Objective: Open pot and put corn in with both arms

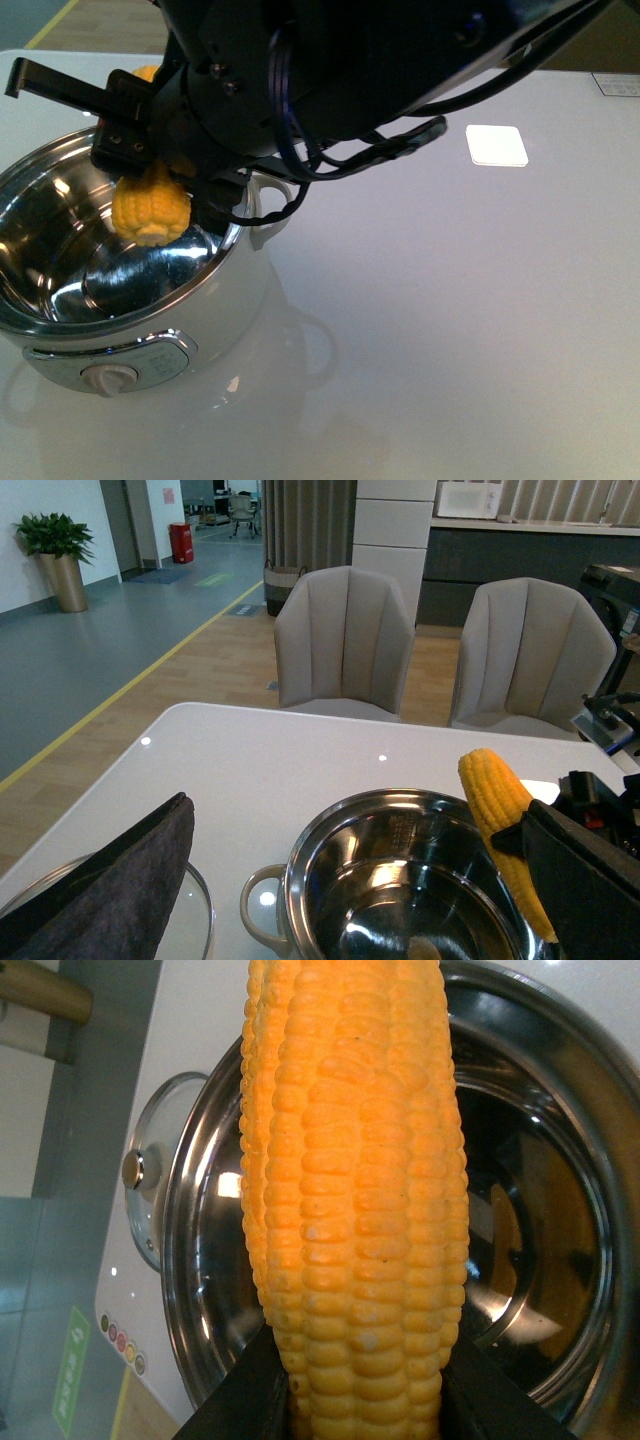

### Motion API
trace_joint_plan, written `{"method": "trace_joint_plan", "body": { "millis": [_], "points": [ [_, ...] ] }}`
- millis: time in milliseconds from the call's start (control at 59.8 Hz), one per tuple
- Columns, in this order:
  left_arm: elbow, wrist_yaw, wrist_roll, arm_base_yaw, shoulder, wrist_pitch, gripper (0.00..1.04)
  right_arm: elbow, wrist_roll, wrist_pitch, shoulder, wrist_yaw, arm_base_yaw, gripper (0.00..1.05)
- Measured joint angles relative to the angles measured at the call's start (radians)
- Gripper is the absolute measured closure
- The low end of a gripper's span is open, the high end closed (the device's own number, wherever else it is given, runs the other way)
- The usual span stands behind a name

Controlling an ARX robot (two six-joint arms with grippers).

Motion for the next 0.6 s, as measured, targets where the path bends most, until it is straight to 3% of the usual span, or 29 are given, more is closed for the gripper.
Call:
{"method": "trace_joint_plan", "body": {
  "millis": [217,318,602],
  "points": [
    [0.0,0.0,0.0,0.0,0.0,0.0,0.07,0.063,0.015,-0.026,0.057,-0.004,0.034,0.82],
    [0.0,0.0,0.0,0.0,0.0,0.0,0.07,0.07,0.02,-0.031,0.063,-0.005,0.039,0.55],
    [0.0,0.0,0.0,0.0,0.0,0.0,0.07,0.048,0.037,-0.011,0.061,-0.003,0.032,0.12]
  ]
}}
